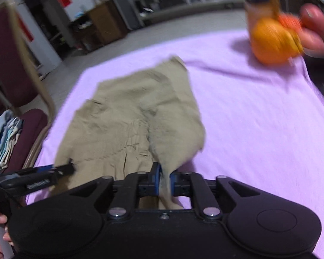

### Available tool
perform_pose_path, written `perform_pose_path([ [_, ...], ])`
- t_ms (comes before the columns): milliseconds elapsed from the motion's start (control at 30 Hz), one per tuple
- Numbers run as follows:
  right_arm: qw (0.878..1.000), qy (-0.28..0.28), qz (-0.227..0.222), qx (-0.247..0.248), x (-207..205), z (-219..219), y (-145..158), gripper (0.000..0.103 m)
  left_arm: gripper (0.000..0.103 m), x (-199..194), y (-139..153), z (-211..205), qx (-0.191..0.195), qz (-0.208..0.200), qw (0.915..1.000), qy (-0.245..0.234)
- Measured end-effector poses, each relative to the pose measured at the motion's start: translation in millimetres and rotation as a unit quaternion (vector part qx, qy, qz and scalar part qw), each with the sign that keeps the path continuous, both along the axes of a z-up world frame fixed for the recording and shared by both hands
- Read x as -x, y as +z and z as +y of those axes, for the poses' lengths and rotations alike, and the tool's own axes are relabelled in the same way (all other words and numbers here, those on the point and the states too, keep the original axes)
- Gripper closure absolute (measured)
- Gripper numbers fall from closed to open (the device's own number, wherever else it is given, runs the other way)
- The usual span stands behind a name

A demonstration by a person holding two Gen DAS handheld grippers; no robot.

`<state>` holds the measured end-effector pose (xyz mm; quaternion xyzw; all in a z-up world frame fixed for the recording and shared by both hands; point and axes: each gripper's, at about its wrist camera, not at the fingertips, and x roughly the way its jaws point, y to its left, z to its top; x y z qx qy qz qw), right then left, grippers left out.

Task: Fold clothes
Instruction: 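Lower the cuffs onto the trousers and open both tools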

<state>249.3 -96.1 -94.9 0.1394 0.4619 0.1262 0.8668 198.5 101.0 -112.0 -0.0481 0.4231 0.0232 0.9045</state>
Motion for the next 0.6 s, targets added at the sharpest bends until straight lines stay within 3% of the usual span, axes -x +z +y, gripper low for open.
perform_pose_path([
  [133,0.999,-0.036,0.014,-0.019,17,-26,7,0.044,0.054,29,22,13,-0.016,-0.021,0.9986,0.045],
  [200,0.998,-0.054,-0.004,-0.025,31,-37,16,0.042,0.061,50,35,16,-0.021,-0.047,0.9972,0.053],
  [300,0.998,-0.04,-0.024,-0.038,35,-37,21,0.045,0.066,74,42,14,0.013,-0.085,0.9961,0.02],
  [367,0.998,-0.002,-0.029,-0.047,30,-24,18,0.067,0.073,80,37,-1,0.013,-0.091,0.9956,-0.021],
  [400,0.998,0.017,-0.032,-0.052,27,-18,17,0.077,0.075,79,33,-10,0.002,-0.086,0.9955,-0.039],
  [467,0.996,0.055,-0.033,-0.064,22,-5,13,0.078,0.079,77,21,-27,-0.028,-0.074,0.9944,-0.07],
  [600,0.979,0.123,0.059,-0.154,4,22,-24,0.079,0.08,68,-8,-34,-0.095,-0.031,0.9932,-0.061],
])
